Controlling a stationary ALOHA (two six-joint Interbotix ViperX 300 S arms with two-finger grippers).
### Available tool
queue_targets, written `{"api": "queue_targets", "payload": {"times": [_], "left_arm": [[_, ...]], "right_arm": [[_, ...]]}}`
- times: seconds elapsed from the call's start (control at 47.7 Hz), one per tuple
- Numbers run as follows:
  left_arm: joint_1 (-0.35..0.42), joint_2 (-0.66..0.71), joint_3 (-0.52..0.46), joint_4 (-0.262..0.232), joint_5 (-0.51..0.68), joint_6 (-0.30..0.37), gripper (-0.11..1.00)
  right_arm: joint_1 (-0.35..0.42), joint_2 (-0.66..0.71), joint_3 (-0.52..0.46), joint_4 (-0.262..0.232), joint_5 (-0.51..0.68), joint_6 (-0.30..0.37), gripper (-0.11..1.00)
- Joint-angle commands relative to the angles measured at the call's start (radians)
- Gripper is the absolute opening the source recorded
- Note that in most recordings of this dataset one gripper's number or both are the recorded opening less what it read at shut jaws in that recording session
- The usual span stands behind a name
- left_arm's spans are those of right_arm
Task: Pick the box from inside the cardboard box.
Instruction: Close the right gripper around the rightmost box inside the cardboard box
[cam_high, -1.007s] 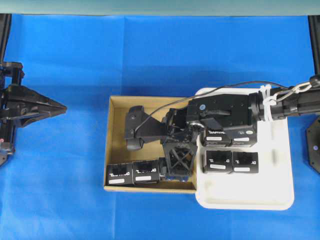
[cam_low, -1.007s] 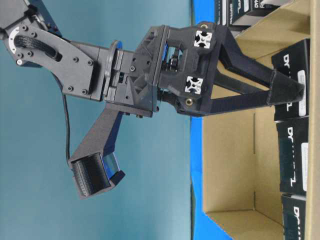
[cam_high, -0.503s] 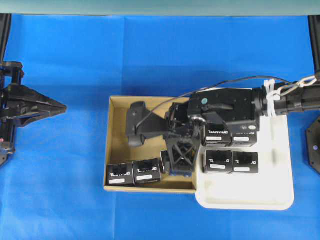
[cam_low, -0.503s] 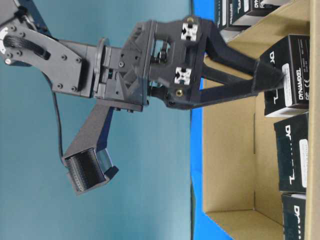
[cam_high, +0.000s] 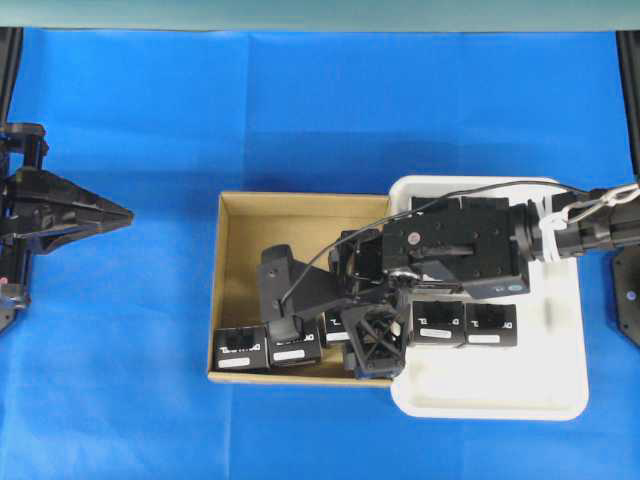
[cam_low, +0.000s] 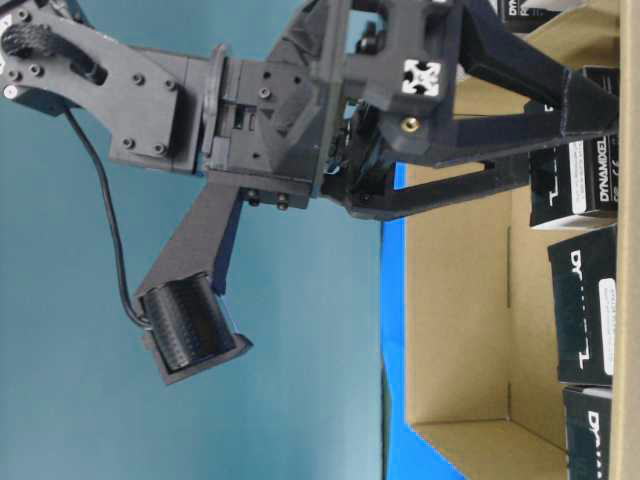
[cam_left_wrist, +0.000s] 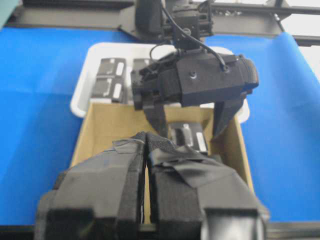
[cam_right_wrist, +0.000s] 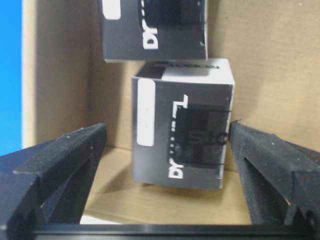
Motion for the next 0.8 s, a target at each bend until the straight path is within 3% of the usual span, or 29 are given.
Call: {"api": "queue_targets", "payload": {"times": [0.0, 0.503, 0.587, 0.713, 0.776], "left_arm": [[0.000, 0.008, -0.029, 0.002, -0.005, -0.002, -0.02], [-0.006, 0.008, -0.028, 0.002, -0.005, 0.000, -0.02], [-0.005, 0.008, -0.029, 0.002, -0.005, 0.000, -0.02], [-0.012, 0.008, -0.029, 0.002, -0.005, 0.000, -0.02], [-0.014, 0.008, -0.029, 0.002, -0.005, 0.000, -0.02]], "right_arm": [[0.000, 0.012, 0.005, -0.005, -0.014, -0.003, 1.00], [0.002, 0.031, 0.028, -0.018, -0.092, 0.000, 0.96], [0.002, 0.031, 0.028, -0.018, -0.091, -0.003, 0.89], [0.002, 0.023, 0.025, -0.020, -0.081, -0.005, 0.67], [0.000, 0.017, 0.023, -0.018, -0.077, -0.006, 0.63]]}}
